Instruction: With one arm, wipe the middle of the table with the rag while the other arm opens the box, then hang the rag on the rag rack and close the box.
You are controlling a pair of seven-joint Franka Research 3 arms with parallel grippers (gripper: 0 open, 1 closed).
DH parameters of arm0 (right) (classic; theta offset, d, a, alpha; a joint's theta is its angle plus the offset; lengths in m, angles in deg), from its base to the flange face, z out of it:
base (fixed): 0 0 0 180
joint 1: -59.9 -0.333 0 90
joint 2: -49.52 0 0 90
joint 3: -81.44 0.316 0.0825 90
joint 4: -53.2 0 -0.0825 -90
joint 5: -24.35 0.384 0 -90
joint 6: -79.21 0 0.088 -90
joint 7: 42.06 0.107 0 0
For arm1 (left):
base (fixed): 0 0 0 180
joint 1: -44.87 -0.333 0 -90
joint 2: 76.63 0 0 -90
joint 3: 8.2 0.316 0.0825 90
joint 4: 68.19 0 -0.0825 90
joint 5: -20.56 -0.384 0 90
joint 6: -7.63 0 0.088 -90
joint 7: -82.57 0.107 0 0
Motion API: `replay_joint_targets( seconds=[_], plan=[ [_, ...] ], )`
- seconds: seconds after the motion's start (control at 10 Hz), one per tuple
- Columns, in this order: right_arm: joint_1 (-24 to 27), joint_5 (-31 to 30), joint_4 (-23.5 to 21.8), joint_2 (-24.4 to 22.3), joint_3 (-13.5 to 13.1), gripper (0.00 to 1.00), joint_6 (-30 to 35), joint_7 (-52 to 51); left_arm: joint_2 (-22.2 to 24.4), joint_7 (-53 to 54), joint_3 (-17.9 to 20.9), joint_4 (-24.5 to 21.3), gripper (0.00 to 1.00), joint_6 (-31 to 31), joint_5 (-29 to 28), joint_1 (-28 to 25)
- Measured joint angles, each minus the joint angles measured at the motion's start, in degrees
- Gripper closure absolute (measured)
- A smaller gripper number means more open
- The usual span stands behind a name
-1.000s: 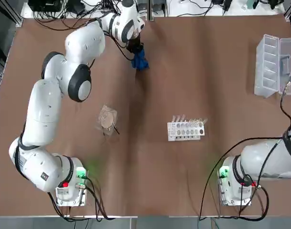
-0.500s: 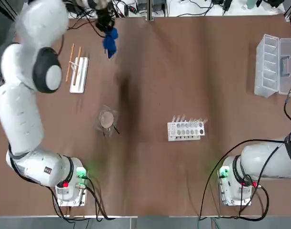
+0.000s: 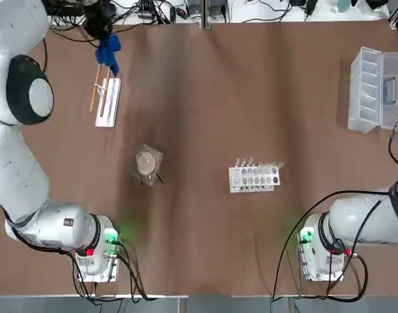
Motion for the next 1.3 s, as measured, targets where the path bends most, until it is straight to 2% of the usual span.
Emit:
replay_joint_targets(
  seconds=[0.2, 0.4, 0.8, 1.0, 1.1, 1.3],
  plan=[
    [-0.07, 0.01, -0.04, 0.66, 0.08, 0.01, 0.02, -0.02, -0.13, 7.19, -0.02, -1.82, 0.92, 0.16, -0.04, -3.80],
    [-0.15, 0.01, -0.06, 1.07, 0.19, 0.01, 0.02, -0.05, -1.02, 9.46, -0.05, -3.60, 0.92, 0.08, -0.05, -4.57],
    [-0.12, -0.01, -0.17, 2.56, 0.09, 0.01, 0.12, -0.05, -3.86, 11.37, -0.66, -3.72, 0.92, -1.56, -0.11, -4.48],
    [-0.09, -0.01, -0.32, 3.23, -0.01, 0.01, 0.17, -0.05, -4.81, 15.76, -0.61, -3.66, 0.90, -2.58, -0.11, -6.73],
    [-0.09, -0.01, -0.34, 3.36, 0.00, 0.01, 0.17, -0.05, -5.34, 16.79, -0.62, -3.66, 0.80, -3.66, -0.11, -7.71],
    [0.01, -0.03, -0.34, 3.43, -0.05, 0.01, 0.17, -0.05, -5.85, 16.95, -0.82, -3.57, 0.46, -5.06, -0.06, -7.53]
  ],
)
